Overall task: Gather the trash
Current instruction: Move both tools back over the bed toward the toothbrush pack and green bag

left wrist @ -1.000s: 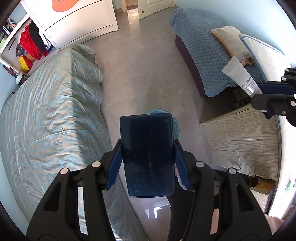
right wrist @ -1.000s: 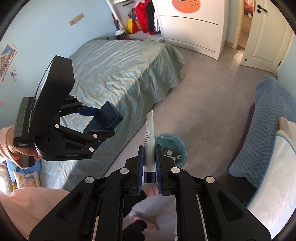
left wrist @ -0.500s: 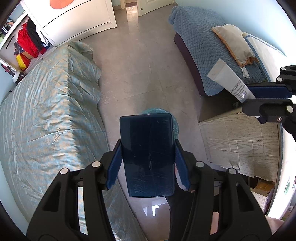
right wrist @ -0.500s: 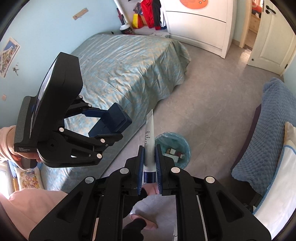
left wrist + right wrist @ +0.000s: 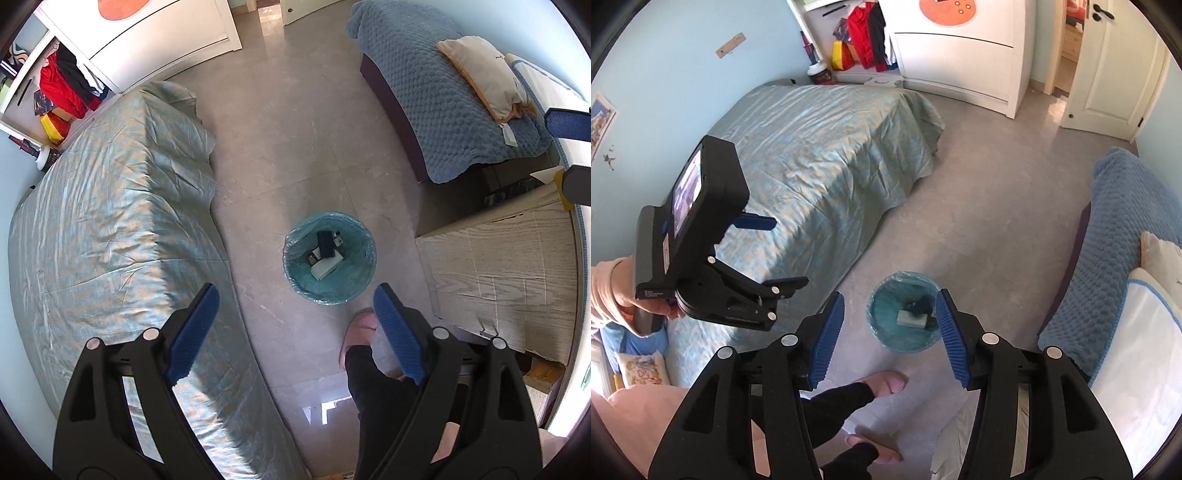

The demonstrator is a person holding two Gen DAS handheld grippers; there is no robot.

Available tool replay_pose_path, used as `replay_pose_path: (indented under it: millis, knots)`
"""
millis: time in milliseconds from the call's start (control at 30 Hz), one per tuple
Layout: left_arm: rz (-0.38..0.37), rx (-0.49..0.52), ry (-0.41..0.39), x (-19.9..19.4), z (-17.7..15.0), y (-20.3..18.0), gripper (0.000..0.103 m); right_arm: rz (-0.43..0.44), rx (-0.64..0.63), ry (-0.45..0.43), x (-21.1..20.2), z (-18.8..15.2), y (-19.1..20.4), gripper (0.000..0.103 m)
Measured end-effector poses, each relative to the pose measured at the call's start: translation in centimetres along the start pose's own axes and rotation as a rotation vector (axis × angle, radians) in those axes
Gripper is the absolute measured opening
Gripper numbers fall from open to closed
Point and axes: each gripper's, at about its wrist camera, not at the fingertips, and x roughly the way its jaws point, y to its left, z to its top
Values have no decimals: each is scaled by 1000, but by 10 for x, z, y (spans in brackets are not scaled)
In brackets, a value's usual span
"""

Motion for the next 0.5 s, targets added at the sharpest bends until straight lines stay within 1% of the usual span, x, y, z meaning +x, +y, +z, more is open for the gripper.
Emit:
replay_pose_path:
  millis: [33, 100, 267, 433, 500]
  knots:
    - [-2, 0, 0, 0, 0, -1, 83, -2, 3, -2, 0, -2, 0, 58]
    - [-8, 2, 0, -2, -2, -2, 83, -9, 11, -8, -4, -6, -1, 60]
    - [-23, 27, -9, -8, -3, -9, 84, -22, 46, -21, -16, -19, -8, 63]
    - [-17, 110, -50, -25, 0, -30, 84, -55, 98, -40, -34, -37, -16, 65]
    - [-14, 154, -71, -32, 3, -41, 85, -72, 128, -52, -43, -48, -19, 70]
